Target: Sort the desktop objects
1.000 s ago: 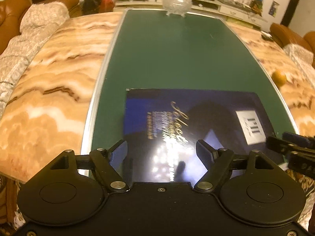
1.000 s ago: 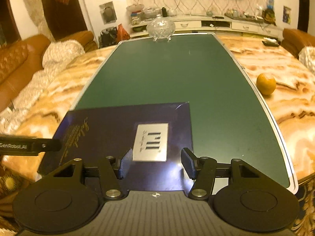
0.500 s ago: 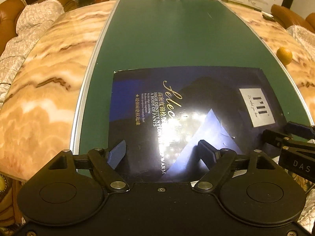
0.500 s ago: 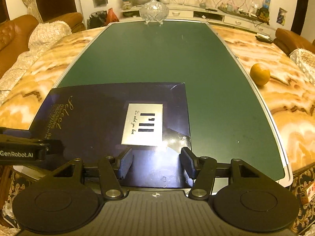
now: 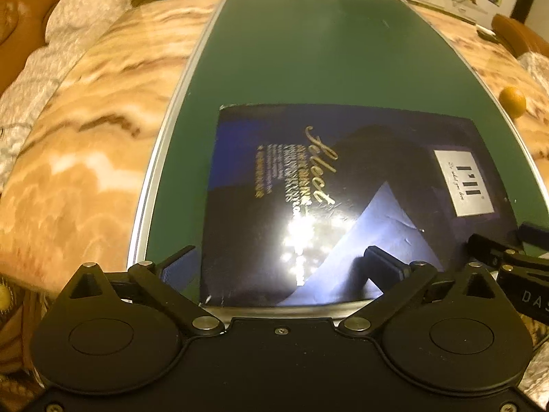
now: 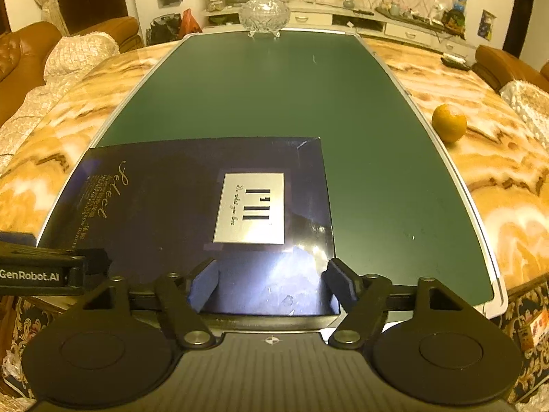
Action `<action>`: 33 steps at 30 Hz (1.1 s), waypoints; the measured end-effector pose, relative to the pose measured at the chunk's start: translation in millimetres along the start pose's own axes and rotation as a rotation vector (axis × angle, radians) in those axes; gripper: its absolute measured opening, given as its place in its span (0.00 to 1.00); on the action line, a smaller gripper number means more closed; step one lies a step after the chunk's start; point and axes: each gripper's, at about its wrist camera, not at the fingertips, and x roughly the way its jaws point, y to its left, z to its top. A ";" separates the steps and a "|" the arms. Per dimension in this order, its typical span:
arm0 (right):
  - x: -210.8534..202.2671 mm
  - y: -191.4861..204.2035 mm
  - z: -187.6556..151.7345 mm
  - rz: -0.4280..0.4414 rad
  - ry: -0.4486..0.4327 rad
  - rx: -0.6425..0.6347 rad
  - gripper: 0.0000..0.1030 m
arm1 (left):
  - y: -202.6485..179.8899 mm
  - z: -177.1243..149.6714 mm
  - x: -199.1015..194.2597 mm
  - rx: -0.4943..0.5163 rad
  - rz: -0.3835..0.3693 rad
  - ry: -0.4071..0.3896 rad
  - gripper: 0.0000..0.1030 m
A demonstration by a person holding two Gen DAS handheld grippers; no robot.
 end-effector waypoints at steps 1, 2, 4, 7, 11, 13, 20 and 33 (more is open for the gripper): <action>-2.0 -0.1 0.0 0.006 0.001 0.009 0.75 | 2.3 -0.9 -3.2 -0.009 0.001 0.001 1.00; -4.4 -0.1 0.0 0.010 0.001 0.017 0.80 | 4.3 -1.9 -6.6 -0.016 0.002 0.001 1.00; -14.0 1.9 -0.2 -0.001 -0.014 0.022 0.92 | 6.4 -4.8 -14.7 -0.019 0.010 -0.006 1.00; -31.9 6.4 -1.1 -0.010 -0.039 0.018 0.99 | 8.4 -11.0 -30.2 -0.017 0.021 -0.024 1.00; -53.4 9.8 -3.6 0.000 -0.034 0.044 1.00 | 9.5 -21.8 -51.6 -0.024 0.014 -0.041 1.00; -62.6 11.7 -6.2 0.014 -0.022 0.055 1.00 | 9.7 -27.8 -61.5 -0.027 0.010 -0.047 1.00; -88.3 23.8 -17.2 0.025 0.003 0.039 1.00 | 7.8 -47.9 -86.1 -0.022 0.010 -0.050 1.00; -118.2 32.9 -35.9 0.034 -0.004 0.025 1.00 | 9.2 -73.3 -107.8 -0.021 0.015 -0.040 1.00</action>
